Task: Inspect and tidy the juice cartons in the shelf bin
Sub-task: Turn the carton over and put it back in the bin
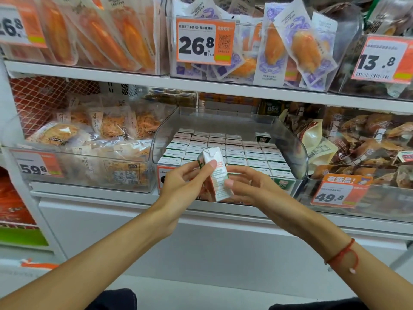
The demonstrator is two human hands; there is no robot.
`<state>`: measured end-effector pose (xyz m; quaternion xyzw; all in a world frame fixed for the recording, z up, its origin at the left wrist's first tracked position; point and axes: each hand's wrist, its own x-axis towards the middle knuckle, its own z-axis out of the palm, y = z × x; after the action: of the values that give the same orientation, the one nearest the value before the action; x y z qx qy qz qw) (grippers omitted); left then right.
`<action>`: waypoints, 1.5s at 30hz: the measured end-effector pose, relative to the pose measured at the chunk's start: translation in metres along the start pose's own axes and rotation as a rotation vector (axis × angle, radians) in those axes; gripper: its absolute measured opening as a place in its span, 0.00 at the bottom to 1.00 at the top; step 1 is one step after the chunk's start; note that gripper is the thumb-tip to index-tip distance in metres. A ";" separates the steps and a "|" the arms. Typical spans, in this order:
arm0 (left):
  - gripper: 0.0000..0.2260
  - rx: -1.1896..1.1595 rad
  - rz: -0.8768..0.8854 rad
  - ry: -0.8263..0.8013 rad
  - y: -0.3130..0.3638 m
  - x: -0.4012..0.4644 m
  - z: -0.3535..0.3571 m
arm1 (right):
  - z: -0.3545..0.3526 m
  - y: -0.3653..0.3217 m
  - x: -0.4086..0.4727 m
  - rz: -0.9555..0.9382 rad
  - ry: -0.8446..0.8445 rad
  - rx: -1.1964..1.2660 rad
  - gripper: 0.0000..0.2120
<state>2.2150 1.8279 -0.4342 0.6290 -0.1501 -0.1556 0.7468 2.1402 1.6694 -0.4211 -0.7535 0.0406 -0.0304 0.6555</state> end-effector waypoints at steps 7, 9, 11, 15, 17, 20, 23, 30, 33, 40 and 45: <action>0.19 -0.029 0.010 -0.094 0.002 0.001 0.000 | 0.000 0.001 -0.001 0.033 -0.061 -0.094 0.22; 0.19 -0.023 0.000 -0.119 0.001 0.001 0.001 | -0.001 0.001 0.000 0.022 0.007 -0.095 0.19; 0.19 -0.010 -0.011 -0.120 0.001 0.001 0.001 | -0.001 0.003 0.000 0.024 0.047 -0.111 0.19; 0.13 0.013 0.053 -0.042 -0.001 0.000 0.001 | 0.002 0.006 -0.002 -0.028 0.207 -0.176 0.21; 0.07 0.043 0.094 -0.015 -0.002 0.000 0.002 | 0.002 0.007 -0.002 -0.121 0.379 -0.327 0.22; 0.03 0.046 0.111 -0.062 -0.004 -0.003 0.008 | 0.006 0.008 -0.004 -0.286 0.533 -0.556 0.24; 0.04 -0.002 0.099 -0.066 -0.005 -0.005 0.010 | 0.011 0.011 -0.004 -0.321 0.440 -0.615 0.27; 0.11 0.064 0.000 -0.158 -0.002 -0.001 0.001 | -0.011 -0.004 0.000 0.070 0.076 -0.177 0.19; 0.10 0.090 -0.001 -0.204 -0.001 0.000 -0.001 | -0.010 -0.001 -0.002 0.075 0.008 -0.042 0.15; 0.09 0.188 0.069 -0.129 -0.010 -0.001 -0.001 | -0.004 -0.002 -0.005 0.032 0.214 0.007 0.17; 0.11 0.092 0.024 -0.050 -0.007 0.000 0.006 | 0.001 0.000 -0.007 -0.114 0.402 -0.268 0.20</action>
<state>2.2121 1.8218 -0.4398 0.6566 -0.1832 -0.1553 0.7150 2.1333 1.6706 -0.4215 -0.8135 0.1312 -0.2110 0.5259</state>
